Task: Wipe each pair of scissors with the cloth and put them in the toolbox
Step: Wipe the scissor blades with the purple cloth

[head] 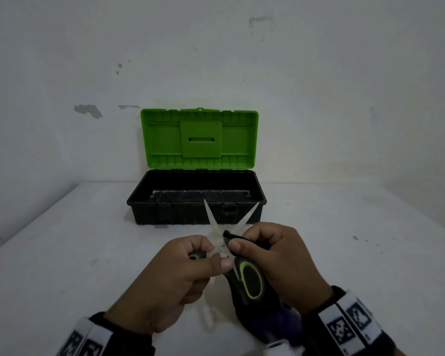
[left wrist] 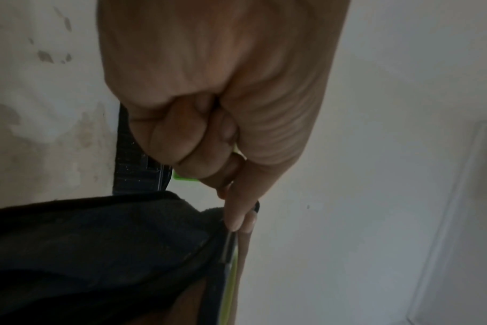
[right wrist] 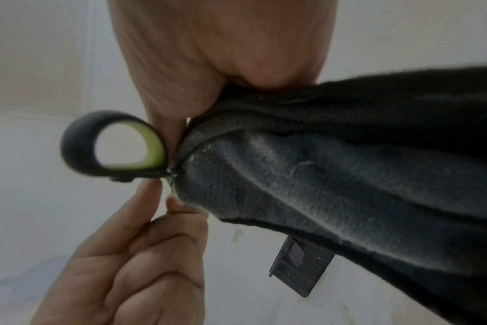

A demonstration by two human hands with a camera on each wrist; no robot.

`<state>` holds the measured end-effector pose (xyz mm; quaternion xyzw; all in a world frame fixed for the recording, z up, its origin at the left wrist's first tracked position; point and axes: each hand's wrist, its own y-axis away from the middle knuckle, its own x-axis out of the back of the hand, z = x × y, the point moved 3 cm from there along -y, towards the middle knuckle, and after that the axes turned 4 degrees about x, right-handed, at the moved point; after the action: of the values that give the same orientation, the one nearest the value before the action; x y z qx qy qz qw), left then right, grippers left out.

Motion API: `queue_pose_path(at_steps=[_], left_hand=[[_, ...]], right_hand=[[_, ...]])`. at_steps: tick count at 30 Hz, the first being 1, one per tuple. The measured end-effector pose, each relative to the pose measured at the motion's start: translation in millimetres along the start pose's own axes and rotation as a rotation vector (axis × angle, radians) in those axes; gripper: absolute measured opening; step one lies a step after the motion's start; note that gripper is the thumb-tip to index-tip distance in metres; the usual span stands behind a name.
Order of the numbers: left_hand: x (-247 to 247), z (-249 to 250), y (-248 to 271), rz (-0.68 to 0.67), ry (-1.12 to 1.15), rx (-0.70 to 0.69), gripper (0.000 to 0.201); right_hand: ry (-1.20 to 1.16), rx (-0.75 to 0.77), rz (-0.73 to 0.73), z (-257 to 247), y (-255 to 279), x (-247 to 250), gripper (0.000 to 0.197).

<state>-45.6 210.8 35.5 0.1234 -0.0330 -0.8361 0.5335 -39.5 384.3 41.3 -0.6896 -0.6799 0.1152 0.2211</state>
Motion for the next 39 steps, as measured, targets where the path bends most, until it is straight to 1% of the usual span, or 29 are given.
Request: queue_pose_path(at_steps=[4, 6, 8, 9, 12, 13, 14, 17, 18, 21, 22, 25, 26, 27, 30, 31, 35, 36, 39], left_hand=[[-3.3, 1.1, 3.9, -0.051, 0.000, -0.006, 0.019], [-4.4, 1.6, 4.7, -0.053, -0.016, -0.009, 0.019], [-4.2, 0.3, 4.4, -0.042, -0.025, 0.008, 0.021], [-3.3, -0.9, 4.3, -0.041, -0.021, 0.020, 0.023], [0.3, -3.2, 5.8, -0.062, 0.003, 0.053, 0.026], [1.6, -3.8, 6.1, -0.072, 0.005, 0.058, 0.026], [2.6, -4.1, 6.5, -0.076, 0.000, 0.057, 0.026], [2.6, -3.8, 8.4, -0.067, -0.031, 0.033, 0.025], [2.1, -3.4, 8.3, -0.064, -0.031, 0.027, 0.025], [2.5, -2.1, 8.0, -0.060, -0.018, 0.029, 0.023], [2.9, -2.0, 7.8, -0.063, -0.024, 0.031, 0.023], [3.7, -3.8, 7.3, -0.062, -0.047, 0.031, 0.026], [3.6, -4.6, 7.2, -0.059, -0.047, 0.033, 0.027], [3.5, -5.1, 7.3, -0.060, -0.040, 0.038, 0.027], [4.1, -5.2, 8.0, -0.066, -0.019, 0.046, 0.028], [4.3, -5.2, 8.3, -0.063, -0.026, 0.043, 0.029], [4.7, -7.9, 6.7, -0.040, -0.052, 0.046, 0.032], [4.9, -8.2, 6.9, -0.041, -0.044, 0.055, 0.031], [4.9, -5.9, 9.7, -0.066, -0.018, 0.065, 0.031]], right_hand=[[0.011, 0.026, 0.036, -3.8, 0.6, -1.2, 0.018], [0.046, 0.046, 0.136, -2.7, -2.8, 4.4, 0.019], [0.103, 0.058, 0.242, 0.0, -7.0, 13.7, 0.024], [0.126, 0.065, 0.248, 0.2, -7.9, 15.6, 0.025], [0.114, 0.063, 0.126, -4.6, -3.2, 7.3, 0.019], [0.112, 0.063, 0.110, -5.7, -1.9, 6.0, 0.018], [0.119, 0.065, 0.128, -5.3, -2.5, 7.3, 0.019], [0.121, 0.077, 0.277, 0.0, -9.5, 19.4, 0.026], [0.122, 0.079, 0.290, -0.1, -10.4, 20.3, 0.027], [0.121, 0.072, 0.200, -3.5, -6.1, 9.3, 0.024], [0.123, 0.068, 0.195, -3.6, -5.5, 8.3, 0.023], [0.130, 0.066, 0.317, 1.3, -12.7, 20.3, 0.029], [0.136, 0.072, 0.337, 1.3, -13.9, 22.7, 0.029], [0.141, 0.078, 0.330, 0.8, -13.5, 22.2, 0.029], [0.154, 0.094, 0.233, -2.0, -6.5, 12.0, 0.024], [0.157, 0.092, 0.234, -1.5, -6.0, 12.1, 0.025], [0.172, 0.082, 0.325, 4.8, -13.4, 22.4, 0.030], [0.158, 0.083, 0.319, 4.9, -13.0, 20.5, 0.030], [0.122, 0.087, 0.232, 0.6, -7.5, 12.4, 0.029]])
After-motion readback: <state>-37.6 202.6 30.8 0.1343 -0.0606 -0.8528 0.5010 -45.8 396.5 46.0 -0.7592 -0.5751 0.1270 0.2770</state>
